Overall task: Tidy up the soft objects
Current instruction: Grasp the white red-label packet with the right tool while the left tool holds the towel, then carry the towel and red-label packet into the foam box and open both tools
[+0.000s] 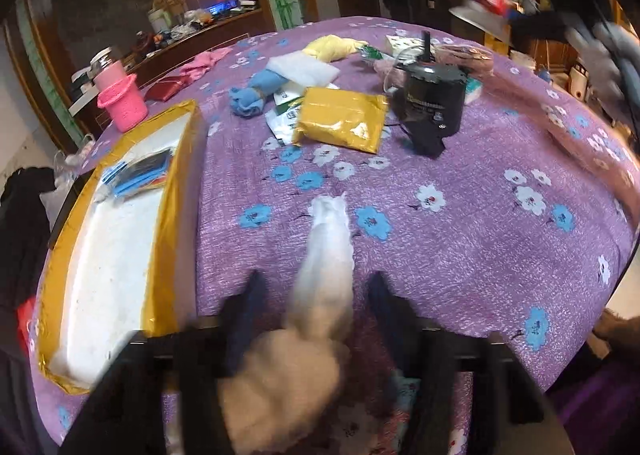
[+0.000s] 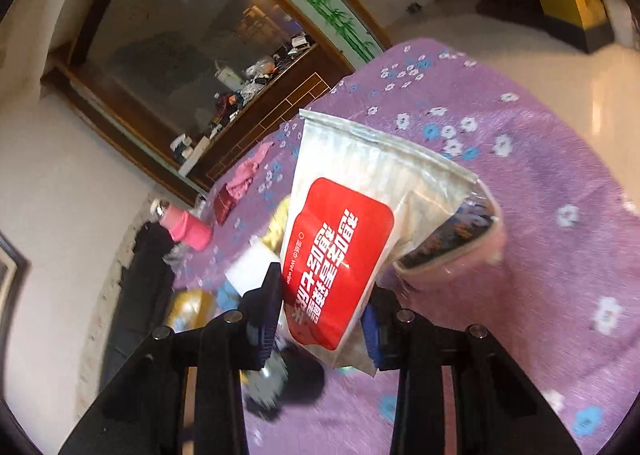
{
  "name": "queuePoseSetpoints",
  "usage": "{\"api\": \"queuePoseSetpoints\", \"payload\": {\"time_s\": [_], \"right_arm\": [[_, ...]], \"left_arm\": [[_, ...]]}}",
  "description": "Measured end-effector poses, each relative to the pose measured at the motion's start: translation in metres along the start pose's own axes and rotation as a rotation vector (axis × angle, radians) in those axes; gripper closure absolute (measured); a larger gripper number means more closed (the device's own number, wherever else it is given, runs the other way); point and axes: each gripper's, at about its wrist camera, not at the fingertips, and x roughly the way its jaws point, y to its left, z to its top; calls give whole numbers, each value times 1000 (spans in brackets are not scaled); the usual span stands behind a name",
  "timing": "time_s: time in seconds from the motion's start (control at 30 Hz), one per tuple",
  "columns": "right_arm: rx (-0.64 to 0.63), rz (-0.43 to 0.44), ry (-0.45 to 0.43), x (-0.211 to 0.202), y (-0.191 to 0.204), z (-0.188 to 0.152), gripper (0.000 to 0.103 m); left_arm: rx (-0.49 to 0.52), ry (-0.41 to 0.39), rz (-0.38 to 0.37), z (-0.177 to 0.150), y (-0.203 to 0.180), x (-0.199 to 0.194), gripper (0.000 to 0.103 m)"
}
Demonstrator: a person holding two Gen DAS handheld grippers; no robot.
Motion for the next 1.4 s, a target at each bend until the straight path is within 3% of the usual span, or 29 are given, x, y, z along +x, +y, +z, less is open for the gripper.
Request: {"api": "queuePoseSetpoints", "payload": {"time_s": [0.03,0.1,0.2,0.27,0.33,0.47,0.63,0.7,0.77,0.83,0.9,0.93,1.1,1.2,1.27,1.3,1.4], "right_arm": [[-20,-8,3,-6,0,-6,68],[-64,-17,14,-16,3,-21,68],[-115,-12,36,-26,9,-43,68],[-137,3,53,-29,14,-57,68],[-165,14,69,-30,22,-70,68],[-226,57,103,-29,41,-91,68],[-289,87,159,-22,57,-112,68],[-294,84,183,-17,56,-118,68],[-289,86,196,-16,56,-122,68],[-292,87,208,-14,55,-127,68],[-294,92,220,-12,55,-132,68],[-293,97,227,-10,55,-134,68],[-289,118,254,-4,56,-143,68],[-293,121,268,0,58,-147,68],[-295,131,274,0,59,-148,68],[-300,139,277,0,61,-149,68],[-320,161,284,-1,68,-152,68]], "left_arm": [[-39,-7,-22,1,10,-5,87],[-120,-21,-104,-1,26,-13,93],[-159,-38,-134,-5,36,-21,93],[-169,-61,-192,-6,36,-28,93],[-154,-108,-271,-6,29,-42,93],[-116,-139,-320,6,11,-56,93],[-100,-112,-293,11,-5,-48,93],[-78,-66,-213,8,-7,-36,91],[-59,-57,-188,1,-4,-33,73],[-41,-75,-187,-6,1,-38,34],[4,-120,-153,-10,4,-48,16],[29,-124,-135,-11,3,-50,12],[120,-41,-17,-14,7,-20,12],[166,-59,3,-16,7,-11,14],[220,-35,5,-20,-1,-5,51],[187,-19,-81,-18,1,-7,57],[141,-4,-91,-15,10,-13,57]]}}
